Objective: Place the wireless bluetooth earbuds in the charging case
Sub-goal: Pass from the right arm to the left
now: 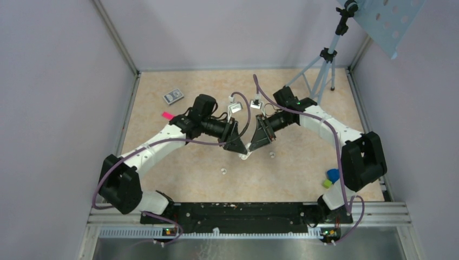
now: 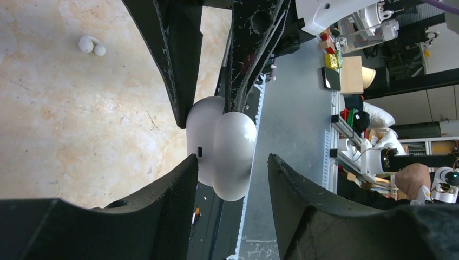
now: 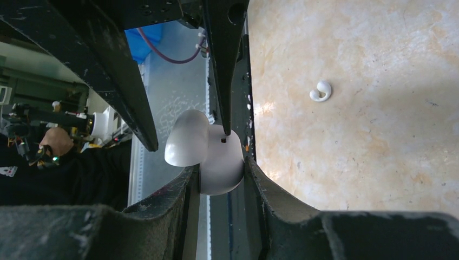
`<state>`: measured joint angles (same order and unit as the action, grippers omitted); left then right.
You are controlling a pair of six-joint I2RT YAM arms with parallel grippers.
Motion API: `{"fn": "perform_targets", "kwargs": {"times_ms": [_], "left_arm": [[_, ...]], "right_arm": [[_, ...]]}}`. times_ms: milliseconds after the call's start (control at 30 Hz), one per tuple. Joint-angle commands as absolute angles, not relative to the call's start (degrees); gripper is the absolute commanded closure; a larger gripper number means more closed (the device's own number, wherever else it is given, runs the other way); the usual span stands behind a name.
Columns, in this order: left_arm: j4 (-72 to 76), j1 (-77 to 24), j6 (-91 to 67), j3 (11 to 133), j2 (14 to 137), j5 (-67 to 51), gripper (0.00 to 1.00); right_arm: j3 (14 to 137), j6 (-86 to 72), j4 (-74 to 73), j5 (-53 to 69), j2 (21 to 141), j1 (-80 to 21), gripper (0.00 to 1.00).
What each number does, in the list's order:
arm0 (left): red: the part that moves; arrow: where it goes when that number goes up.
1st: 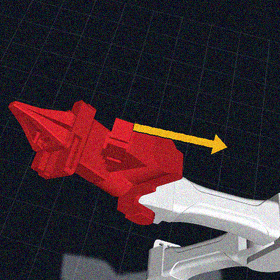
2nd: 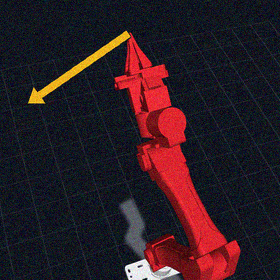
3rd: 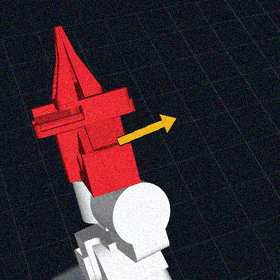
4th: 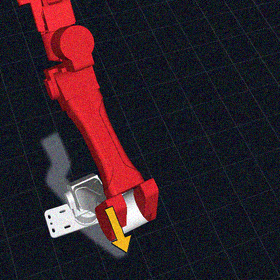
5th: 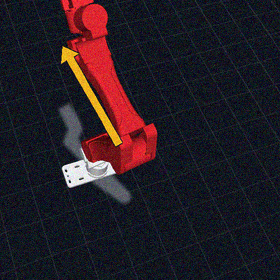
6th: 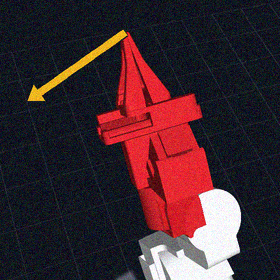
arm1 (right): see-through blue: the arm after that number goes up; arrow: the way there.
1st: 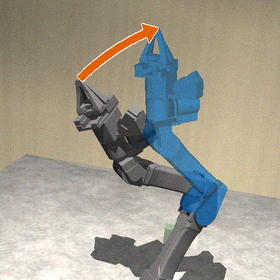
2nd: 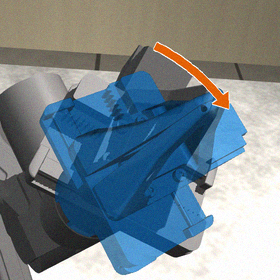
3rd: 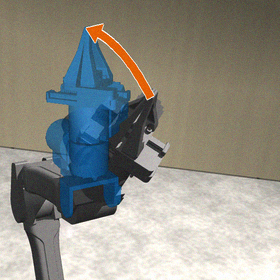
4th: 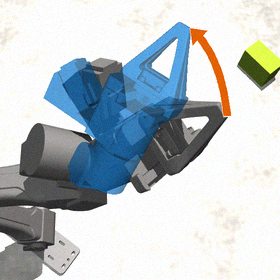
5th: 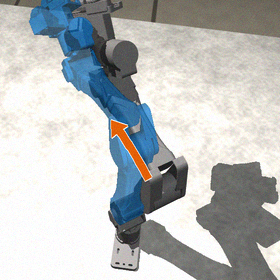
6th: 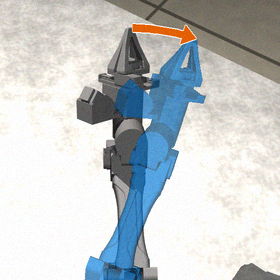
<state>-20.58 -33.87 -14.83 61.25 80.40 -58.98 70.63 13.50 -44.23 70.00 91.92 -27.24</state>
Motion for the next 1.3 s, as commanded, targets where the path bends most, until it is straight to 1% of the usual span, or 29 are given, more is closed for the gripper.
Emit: {"fn": "perform_targets", "kwargs": {"times_ms": [0,167,233,300,433,533,667,700,733,767,800,833,867,900,933,967,1067,1167,1267], "left_arm": [[-20.4,-34.2,-13.3,61.9,80.4,-58.9,0.45],[-20.1,-34.2,-13.4,61.8,80.3,-58.4,0.51],[-20.1,-34.2,-13.6,61.8,80.4,-58.2,0.55],[-19.9,-34.2,-13.8,61.7,80.5,-58.3,0.62],[-20.1,-34.2,-14.0,62.2,80.4,-58.8,0.69],[-20.9,-34.2,-14.1,62.7,80.4,-58.4,0.79],[-22.1,-34.1,-13.6,63.3,80.4,-57.5,0.98],[-22.5,-34.1,-13.5,63.5,80.5,-57.2,1.00],[-22.8,-34.1,-13.4,63.6,80.6,-56.8,1.00],[-23.3,-34.1,-13.3,63.6,80.7,-56.4,1.00],[-23.6,-34.1,-13.3,63.7,80.9,-56.0,1.00],[-24.0,-34.0,-13.3,63.8,81.0,-55.5,1.00],[-24.4,-34.0,-13.2,63.8,81.2,-55.0,1.00],[-24.7,-33.9,-13.1,63.9,81.2,-54.3,1.00],[-25.0,-33.7,-13.2,63.8,81.3,-53.0,1.00],[-25.1,-33.4,-13.7,63.6,81.5,-52.0,1.00],[-25.2,-30.6,-14.8,62.2,82.5,-52.3,1.00],[-23.9,-27.5,-16.4,60.1,82.5,-55.5,1.00],[-22.3,-24.7,-18.0,58.0,81.2,-56.1,1.00]], "right_arm": [[73.2,15.1,-44.0,71.8,91.9,-27.5,1.00],[73.3,15.1,-44.0,71.7,91.9,-27.5,1.00],[73.3,15.1,-44.0,71.6,92.0,-27.5,1.00],[73.2,15.0,-44.0,71.5,92.0,-27.6,1.00],[73.0,14.8,-43.9,71.0,92.0,-27.5,1.00],[72.9,14.4,-43.5,70.8,92.1,-27.6,1.00],[72.6,12.6,-42.0,69.4,91.9,-27.6,1.00],[72.5,12.1,-41.5,68.8,91.9,-27.6,1.00],[72.5,11.9,-41.4,68.6,92.0,-27.6,0.95],[72.5,12.1,-41.4,68.8,92.0,-27.6,0.85],[72.4,12.0,-41.3,68.5,91.9,-27.5,0.64],[72.1,11.4,-40.7,67.6,91.6,-27.5,0.38],[71.7,10.2,-39.7,66.3,91.2,-27.5,0.25],[71.4,9.2,-38.7,65.0,90.8,-27.5,0.19],[71.0,8.3,-37.9,63.7,90.2,-27.3,0.15],[70.6,7.1,-36.9,62.4,89.7,-27.1,0.14],[69.6,4.0,-34.7,59.1,88.3,-25.8,0.13],[69.1,2.2,-34.5,55.2,85.9,-25.0,0.12],[67.7,0.5,-33.8,47.6,81.8,-24.5,0.11]]}}
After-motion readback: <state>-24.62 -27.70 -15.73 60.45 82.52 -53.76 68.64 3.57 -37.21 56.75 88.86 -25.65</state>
